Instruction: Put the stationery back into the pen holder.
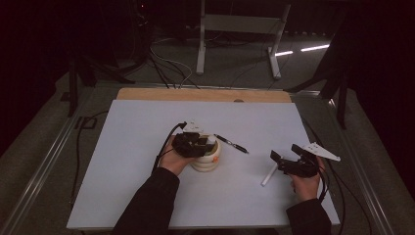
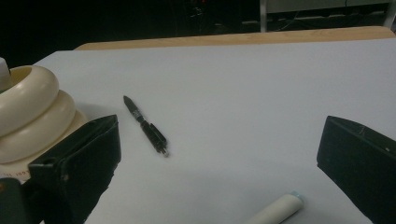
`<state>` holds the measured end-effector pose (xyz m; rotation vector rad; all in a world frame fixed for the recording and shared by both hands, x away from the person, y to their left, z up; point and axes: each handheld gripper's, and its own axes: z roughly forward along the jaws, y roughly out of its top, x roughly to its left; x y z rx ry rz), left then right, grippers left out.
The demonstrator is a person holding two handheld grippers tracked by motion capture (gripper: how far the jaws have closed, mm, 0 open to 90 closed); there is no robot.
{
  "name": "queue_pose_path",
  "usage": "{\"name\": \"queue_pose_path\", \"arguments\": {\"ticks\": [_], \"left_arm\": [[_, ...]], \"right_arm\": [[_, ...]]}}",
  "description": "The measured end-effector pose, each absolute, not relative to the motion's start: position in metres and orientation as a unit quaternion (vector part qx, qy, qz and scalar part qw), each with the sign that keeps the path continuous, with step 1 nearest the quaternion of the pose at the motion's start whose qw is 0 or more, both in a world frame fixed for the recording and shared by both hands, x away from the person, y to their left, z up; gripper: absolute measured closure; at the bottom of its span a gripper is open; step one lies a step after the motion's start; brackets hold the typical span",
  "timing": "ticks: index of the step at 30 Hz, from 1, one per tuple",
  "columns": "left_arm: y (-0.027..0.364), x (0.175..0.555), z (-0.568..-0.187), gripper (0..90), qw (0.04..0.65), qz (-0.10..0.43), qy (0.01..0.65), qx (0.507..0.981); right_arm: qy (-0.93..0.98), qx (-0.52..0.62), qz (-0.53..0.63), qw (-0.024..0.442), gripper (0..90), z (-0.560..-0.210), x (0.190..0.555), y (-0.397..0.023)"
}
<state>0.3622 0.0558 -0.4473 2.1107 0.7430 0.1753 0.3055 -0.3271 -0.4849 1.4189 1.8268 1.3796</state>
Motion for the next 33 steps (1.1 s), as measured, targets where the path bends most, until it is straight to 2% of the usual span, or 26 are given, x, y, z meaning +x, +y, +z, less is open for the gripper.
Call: {"name": "queue_pose_path", "arguments": {"ticks": [28,31,33], "left_arm": [[0.0554,0.3611,-0.4523,63.6,0.421,0.064,0.299,0.854],[0.0564,0.3607,-0.4511,59.7,0.428,0.065,0.300,0.850],[0.0575,0.3605,-0.4497,53.6,0.434,0.066,0.302,0.846]], "right_arm": [[0.662,0.513,0.499,0.222,0.0,-0.4851,0.3056,-0.3267],[0.662,0.514,0.499,0.222,0.0,-0.4850,0.3055,-0.3266],[0.662,0.514,0.499,0.222,0.0,-0.4851,0.3056,-0.3267]]}}
